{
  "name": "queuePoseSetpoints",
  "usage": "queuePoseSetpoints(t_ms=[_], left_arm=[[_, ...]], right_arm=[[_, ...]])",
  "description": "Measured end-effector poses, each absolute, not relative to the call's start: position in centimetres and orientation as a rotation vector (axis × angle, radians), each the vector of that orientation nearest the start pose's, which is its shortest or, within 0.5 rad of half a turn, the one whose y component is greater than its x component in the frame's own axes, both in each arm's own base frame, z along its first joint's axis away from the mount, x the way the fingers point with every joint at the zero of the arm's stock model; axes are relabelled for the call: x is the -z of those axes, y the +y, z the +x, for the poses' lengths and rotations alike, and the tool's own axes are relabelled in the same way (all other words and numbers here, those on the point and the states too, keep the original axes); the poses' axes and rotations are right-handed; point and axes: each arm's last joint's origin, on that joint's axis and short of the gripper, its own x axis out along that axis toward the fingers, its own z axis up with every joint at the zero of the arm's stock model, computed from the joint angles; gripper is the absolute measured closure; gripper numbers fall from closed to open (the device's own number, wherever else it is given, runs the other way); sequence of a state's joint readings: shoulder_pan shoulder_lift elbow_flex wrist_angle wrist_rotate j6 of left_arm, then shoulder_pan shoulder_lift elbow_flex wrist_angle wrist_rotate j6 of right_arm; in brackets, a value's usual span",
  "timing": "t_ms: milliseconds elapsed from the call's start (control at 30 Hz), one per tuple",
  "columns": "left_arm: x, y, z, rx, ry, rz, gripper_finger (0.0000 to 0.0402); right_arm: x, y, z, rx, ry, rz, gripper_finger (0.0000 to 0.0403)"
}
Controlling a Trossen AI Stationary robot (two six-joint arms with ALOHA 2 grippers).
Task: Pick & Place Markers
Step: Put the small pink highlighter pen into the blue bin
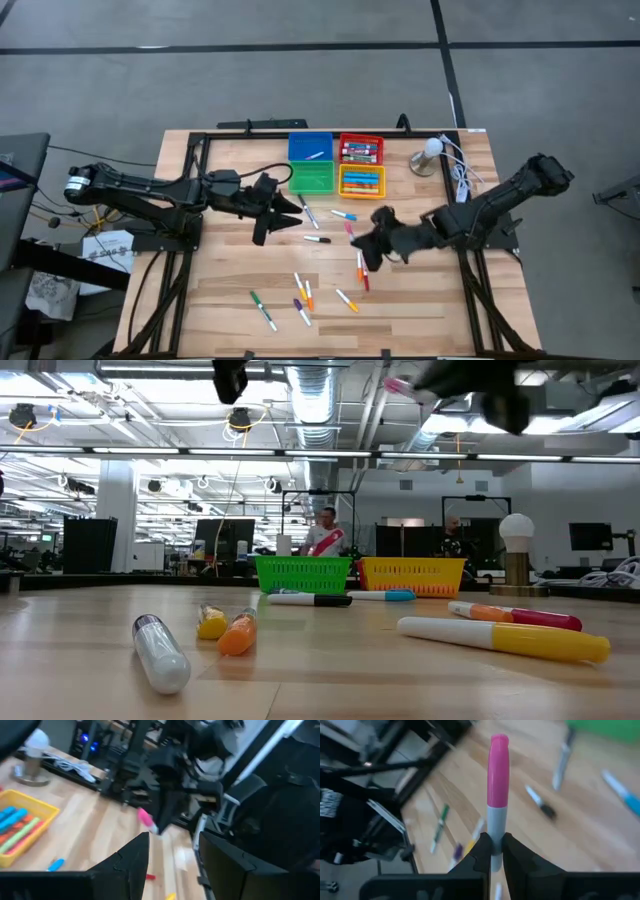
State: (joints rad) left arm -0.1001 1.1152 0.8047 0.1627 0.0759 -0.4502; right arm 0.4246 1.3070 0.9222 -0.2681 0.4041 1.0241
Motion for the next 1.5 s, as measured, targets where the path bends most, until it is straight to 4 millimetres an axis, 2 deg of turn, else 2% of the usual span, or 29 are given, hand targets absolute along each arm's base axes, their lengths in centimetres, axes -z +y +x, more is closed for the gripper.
queuePoseSetpoints(t_ms=[233, 500, 800, 1033, 1500], left_arm=[[-30.7, -3.3, 25.7, 0.202, 0.16, -0.421, 0.0229], [-30.5, -3.5, 26.6, 0.206, 0.107, -0.368, 0.0229], [-29.1, -3.6, 28.6, 0.202, 0.088, -0.369, 0.0229], [-28.5, -2.8, 29.5, 0.177, 0.064, -0.37, 0.0229], [-28.5, -2.5, 29.7, 0.18, 0.05, -0.37, 0.0229]], right_arm=[[-28.2, 7.2, 28.1, 0.168, 0.372, 0.622, 0.0385], [-29.5, 5.0, 29.1, 0.12, 0.244, 0.558, 0.0388], [-29.3, 4.6, 30.1, 0.074, 0.204, 0.551, 0.0386], [-29.0, 4.8, 30.4, 0.056, 0.205, 0.555, 0.0385], [-28.6, 4.7, 31.0, 0.037, 0.197, 0.562, 0.0387]])
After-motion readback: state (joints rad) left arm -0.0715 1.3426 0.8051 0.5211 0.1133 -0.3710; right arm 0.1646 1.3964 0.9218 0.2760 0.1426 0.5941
